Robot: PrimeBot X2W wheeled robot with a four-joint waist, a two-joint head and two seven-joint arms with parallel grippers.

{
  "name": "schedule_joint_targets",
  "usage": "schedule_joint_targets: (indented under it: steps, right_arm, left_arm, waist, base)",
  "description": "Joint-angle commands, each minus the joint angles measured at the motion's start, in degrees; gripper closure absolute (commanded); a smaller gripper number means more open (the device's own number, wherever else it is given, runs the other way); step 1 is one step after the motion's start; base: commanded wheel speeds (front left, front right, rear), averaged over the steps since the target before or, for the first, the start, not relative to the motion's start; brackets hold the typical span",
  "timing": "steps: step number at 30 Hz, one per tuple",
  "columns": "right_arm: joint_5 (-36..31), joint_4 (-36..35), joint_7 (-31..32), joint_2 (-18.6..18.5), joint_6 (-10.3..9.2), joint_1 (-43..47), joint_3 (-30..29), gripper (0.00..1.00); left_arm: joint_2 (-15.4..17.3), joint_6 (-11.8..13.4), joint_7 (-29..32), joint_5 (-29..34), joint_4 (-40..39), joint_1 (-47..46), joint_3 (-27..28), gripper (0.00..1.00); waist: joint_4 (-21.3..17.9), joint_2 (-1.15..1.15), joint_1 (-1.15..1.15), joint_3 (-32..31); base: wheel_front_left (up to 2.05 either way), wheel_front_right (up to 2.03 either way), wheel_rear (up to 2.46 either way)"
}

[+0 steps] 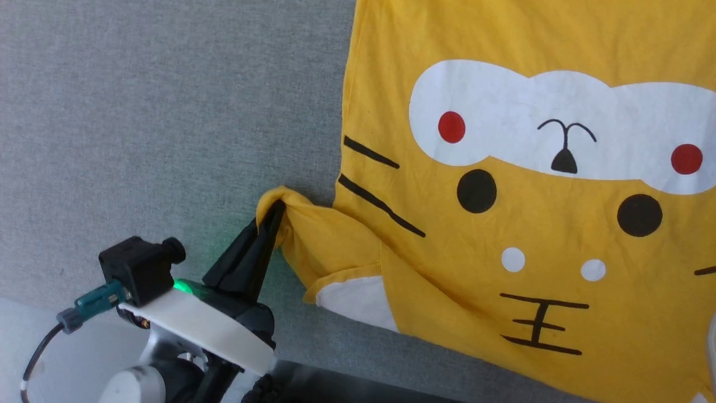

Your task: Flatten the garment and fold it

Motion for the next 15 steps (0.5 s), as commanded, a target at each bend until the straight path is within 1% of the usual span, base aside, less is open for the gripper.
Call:
schedule_joint_targets:
  steps: [1,8,11,15]
  right_arm:
    - [-0.4,0.7,-0.3,0.3,-0.05,-0.3,-0.3,1.00]
    - [0.3,1.6,-3.1,1.1,-0.05,-0.6,0.5,1.00]
    - [2.0,1.5,-4.9,1.3,-0.05,0.0,0.4,1.00]
    - [4.9,0.9,-6.4,0.7,-0.05,2.9,0.5,1.00]
  left_arm:
    - [-0.1,-0.2,-0.3,-0.1,0.4,-1.0,0.2,1.00]
    - [0.1,0.0,-0.8,0.1,0.8,-1.3,0.5,1.00]
    - [0.3,0.2,-0.8,0.1,0.9,-1.0,0.7,1.00]
    - [0.5,0.4,-0.6,-0.2,1.2,-0.4,0.8,1.00]
  waist:
    - [-0.2,0.00,0.00,0.0]
    - [-1.9,0.00,0.00,-2.3]
    - [-2.9,0.00,0.00,-3.9]
    - [-4.5,0.00,0.00,-6.8]
  base:
    - [0.00,0.00,0.00]
    - [0.00,0.00,0.00]
    - [0.00,0.00,0.00]
    - [0.00,0.00,0.00]
